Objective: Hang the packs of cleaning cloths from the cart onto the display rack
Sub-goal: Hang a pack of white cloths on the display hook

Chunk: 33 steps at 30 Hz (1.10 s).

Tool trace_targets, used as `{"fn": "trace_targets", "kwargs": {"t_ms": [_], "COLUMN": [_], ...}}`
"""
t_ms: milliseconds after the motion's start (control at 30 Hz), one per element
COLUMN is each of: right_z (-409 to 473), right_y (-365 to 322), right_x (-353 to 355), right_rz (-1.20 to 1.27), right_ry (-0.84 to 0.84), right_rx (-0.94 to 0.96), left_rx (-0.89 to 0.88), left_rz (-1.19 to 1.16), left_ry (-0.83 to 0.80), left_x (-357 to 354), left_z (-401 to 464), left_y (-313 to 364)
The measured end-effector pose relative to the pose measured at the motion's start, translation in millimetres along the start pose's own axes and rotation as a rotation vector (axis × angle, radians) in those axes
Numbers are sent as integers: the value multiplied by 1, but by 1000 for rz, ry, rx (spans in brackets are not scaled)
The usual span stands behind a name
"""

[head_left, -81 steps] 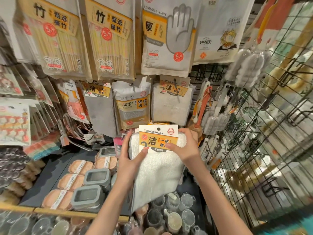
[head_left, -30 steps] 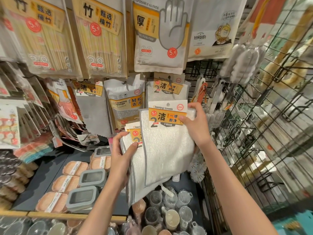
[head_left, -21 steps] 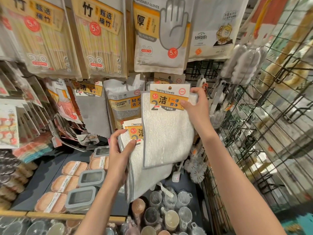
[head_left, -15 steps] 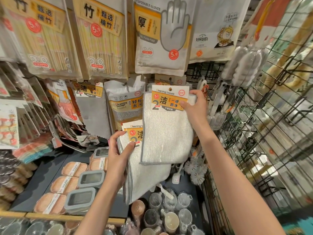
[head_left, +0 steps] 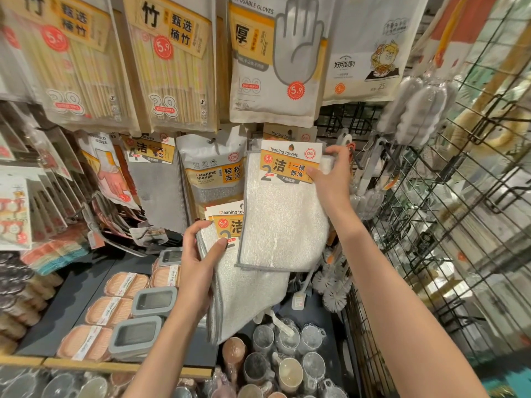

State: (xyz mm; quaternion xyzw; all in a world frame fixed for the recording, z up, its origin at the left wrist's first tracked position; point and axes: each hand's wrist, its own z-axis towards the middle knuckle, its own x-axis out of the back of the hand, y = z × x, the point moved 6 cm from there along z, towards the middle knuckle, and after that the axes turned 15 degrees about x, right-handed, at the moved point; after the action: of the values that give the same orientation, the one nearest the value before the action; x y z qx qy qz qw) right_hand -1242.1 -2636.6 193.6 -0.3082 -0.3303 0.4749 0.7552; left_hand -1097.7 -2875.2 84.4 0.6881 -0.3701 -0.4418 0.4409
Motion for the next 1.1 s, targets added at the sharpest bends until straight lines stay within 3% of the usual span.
{"fn": "trace_targets", "kwargs": {"t_ms": [300, 700, 900, 1100], "right_z": [26, 33, 1, -52], "right_y": [18, 23, 15, 2], "right_x": [-23, -45, -27, -22], "right_rz": [-86, -230, -163, -111], "right_ry": [-139, -500, -401, -473], "right_rx": [-12, -115, -71, -16], "left_rx": [14, 27, 3, -35], "left_rz": [-31, -26, 3, 30], "left_ry": [-8, 16, 24, 26], "left_x": [-2, 4, 2, -7], "left_z": [-3, -10, -14, -16], "left_y": [1, 1, 5, 8]}}
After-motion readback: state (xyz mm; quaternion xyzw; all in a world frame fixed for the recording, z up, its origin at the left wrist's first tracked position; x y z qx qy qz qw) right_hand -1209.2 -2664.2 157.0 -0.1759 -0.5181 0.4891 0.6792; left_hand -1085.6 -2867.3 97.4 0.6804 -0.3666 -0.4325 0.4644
